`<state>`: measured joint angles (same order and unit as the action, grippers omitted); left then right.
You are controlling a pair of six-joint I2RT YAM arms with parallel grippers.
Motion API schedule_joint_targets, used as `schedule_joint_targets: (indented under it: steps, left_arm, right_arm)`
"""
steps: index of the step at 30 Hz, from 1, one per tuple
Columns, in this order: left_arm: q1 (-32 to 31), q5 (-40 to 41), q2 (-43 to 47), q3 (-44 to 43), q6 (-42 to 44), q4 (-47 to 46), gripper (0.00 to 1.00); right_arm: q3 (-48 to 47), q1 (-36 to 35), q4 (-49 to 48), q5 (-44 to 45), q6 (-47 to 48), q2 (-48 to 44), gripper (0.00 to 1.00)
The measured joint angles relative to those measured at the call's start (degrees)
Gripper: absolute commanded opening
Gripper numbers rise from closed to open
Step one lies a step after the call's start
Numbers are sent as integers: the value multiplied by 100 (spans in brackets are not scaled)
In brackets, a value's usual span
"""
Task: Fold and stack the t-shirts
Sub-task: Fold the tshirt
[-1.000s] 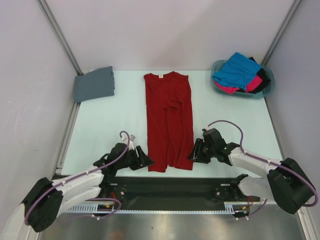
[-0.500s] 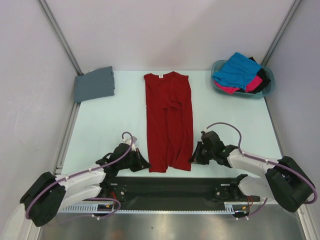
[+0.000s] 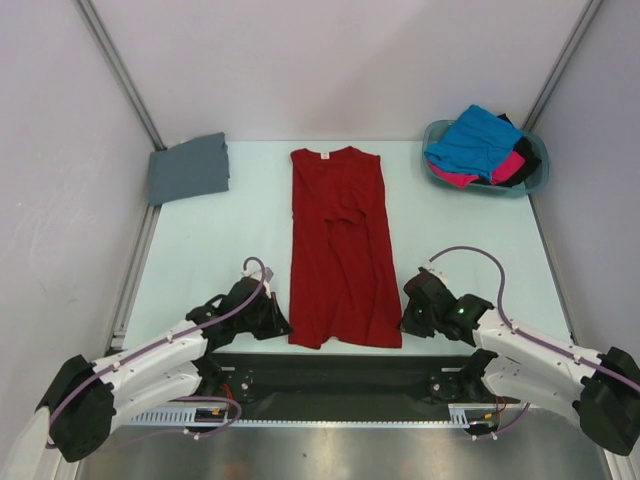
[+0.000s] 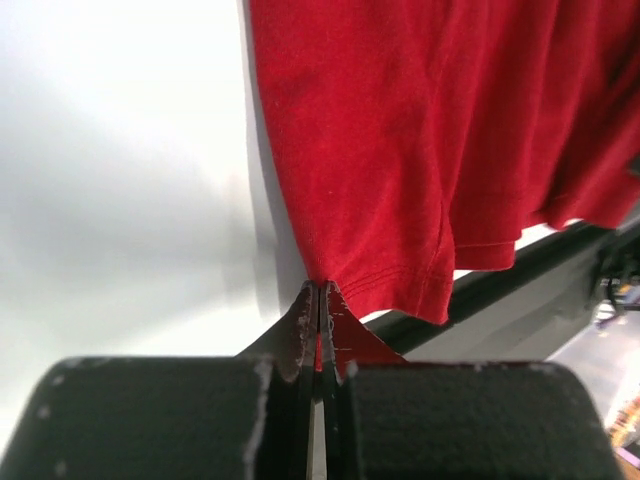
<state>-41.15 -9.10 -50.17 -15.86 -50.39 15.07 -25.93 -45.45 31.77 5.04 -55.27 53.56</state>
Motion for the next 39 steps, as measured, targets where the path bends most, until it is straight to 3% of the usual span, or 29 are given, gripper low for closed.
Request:
schedule_joint_targets:
  steps: [7,16,17,18,19,21,25,32,37,39]
  left_arm:
    - [-7,247,17,-402,310,931,0]
    - [-9,341,-52,-450,389,1270,0]
    - [-9,352,-44,-450,387,1292,6]
    - [-11,361,-37,-450,387,1303,18]
    - [-11,363,-33,-450,400,1303,41]
    - [-11,367,-24,-450,365,1307,46]
    - [-15,334,192,-455,343,1174,59]
    - [-15,229,247,-1058,603,439,65]
    - [-20,-33,-960,-1781,717,-872,51]
    - [-20,-57,-1602,-2044,743,-1307,50]
  right_arm:
    - [-131,-15,619,509,-129,-164,0]
    - [-129,-24,654,557,-170,116,0]
    - [-129,-24,640,551,-170,136,4]
    - [-129,-24,629,546,-170,153,11]
    - [-129,-24,614,546,-173,168,17]
    - [-131,-24,616,564,-155,184,27]
    - [-280,-26,752,743,-4,184,34]
    - [-1231,-31,874,1427,398,424,41]
    - [-1517,52,726,1720,750,796,40]
    - [-1580,184,610,1733,907,929,40]
